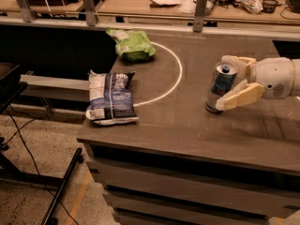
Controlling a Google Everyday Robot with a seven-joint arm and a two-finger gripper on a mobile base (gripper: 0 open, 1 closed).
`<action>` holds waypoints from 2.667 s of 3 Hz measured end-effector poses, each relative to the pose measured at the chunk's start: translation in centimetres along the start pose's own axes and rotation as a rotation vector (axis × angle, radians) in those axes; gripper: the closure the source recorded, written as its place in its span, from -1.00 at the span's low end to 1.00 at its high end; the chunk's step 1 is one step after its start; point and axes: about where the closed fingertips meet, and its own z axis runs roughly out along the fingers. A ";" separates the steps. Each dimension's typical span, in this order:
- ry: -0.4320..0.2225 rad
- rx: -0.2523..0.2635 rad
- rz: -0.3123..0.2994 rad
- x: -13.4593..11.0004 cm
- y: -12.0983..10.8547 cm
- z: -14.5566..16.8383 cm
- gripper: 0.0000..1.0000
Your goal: Knock redbull can over
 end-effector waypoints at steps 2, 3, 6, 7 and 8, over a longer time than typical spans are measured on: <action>-0.061 0.034 -0.022 -0.4 -0.9 -1.7 0.04; -0.067 0.043 -0.041 -0.8 -1.0 -2.3 0.51; 0.433 0.109 -0.393 -7.3 3.5 2.5 1.00; 0.592 0.131 -0.502 -8.5 6.3 5.7 1.00; 0.760 0.061 -0.573 -6.7 8.2 9.0 1.00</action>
Offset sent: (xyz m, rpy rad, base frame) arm 0.0022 -0.0345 0.0144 0.0651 -0.0821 -0.0548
